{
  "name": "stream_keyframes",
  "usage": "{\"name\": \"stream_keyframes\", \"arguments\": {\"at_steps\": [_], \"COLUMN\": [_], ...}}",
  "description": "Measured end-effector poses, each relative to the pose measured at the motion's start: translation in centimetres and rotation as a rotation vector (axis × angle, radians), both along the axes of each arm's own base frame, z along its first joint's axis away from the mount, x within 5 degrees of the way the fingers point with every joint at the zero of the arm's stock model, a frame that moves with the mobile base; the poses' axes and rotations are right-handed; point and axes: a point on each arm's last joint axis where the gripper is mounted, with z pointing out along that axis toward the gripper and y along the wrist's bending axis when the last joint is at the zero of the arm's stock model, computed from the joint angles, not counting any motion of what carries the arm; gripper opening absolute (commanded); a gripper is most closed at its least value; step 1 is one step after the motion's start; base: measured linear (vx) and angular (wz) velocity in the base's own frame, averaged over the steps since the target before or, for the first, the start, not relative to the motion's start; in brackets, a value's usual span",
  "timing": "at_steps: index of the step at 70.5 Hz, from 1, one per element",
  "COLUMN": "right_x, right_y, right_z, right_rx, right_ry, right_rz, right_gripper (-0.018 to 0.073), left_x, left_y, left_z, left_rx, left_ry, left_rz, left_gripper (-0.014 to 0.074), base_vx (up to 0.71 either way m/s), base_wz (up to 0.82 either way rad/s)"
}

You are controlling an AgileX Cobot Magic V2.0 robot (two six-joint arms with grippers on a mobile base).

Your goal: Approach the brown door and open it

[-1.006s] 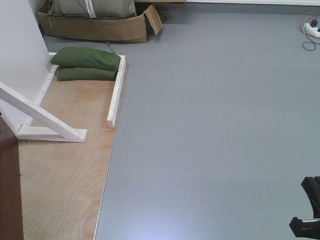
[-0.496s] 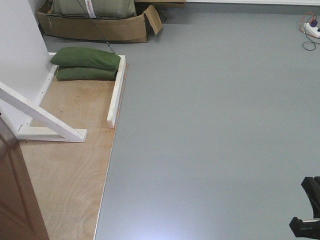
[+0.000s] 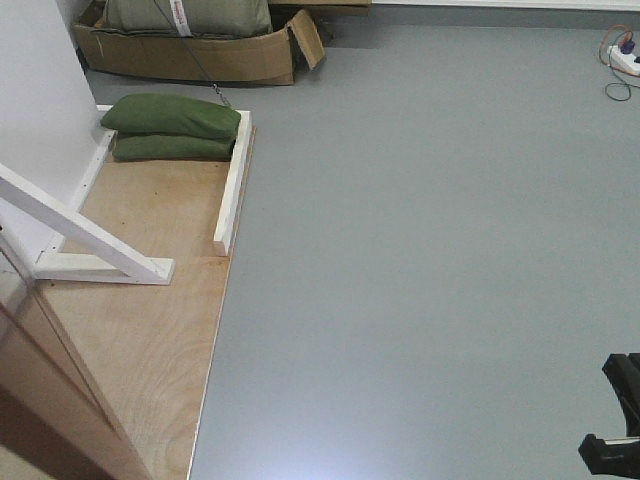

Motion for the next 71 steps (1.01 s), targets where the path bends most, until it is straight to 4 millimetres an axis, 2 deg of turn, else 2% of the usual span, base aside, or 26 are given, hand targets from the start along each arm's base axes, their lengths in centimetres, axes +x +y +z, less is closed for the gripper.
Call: {"name": "stream_keyframes", "arguments": {"at_steps": [21,34,52,71], "right_x": [0.0,0.0,0.0,0.0], "right_y": [0.0,0.0,0.0,0.0], "right_z": [0.0,0.0,0.0,0.0], "right_rx": [0.000,0.000,0.000,0.000], "right_ry": [0.000,0.000,0.000,0.000], "right_rz": [0.000,0.000,0.000,0.000], "right_gripper": [0.0000,0.0000,0.0000,0.0000], "left_x": [5.3,8.7,11.0,13.0], "left_y": [-1.3,-3.0,-6.0,-9.1], "left_z": [-1.3,-2.5,-3.7,-5.8], "left_rx": [0.011,0.034,0.158,0.272], "left_ry": [0.115,0.206,0.321,0.435], "left_rz": [-0.398,-0.562,-0.622,-0.760], "left_gripper": [0.0017,0.0017,0.0017,0.0017], "base_vx": [0.00,0.00,0.00,0.00], "base_wz": [0.00,0.00,0.00,0.00]}}
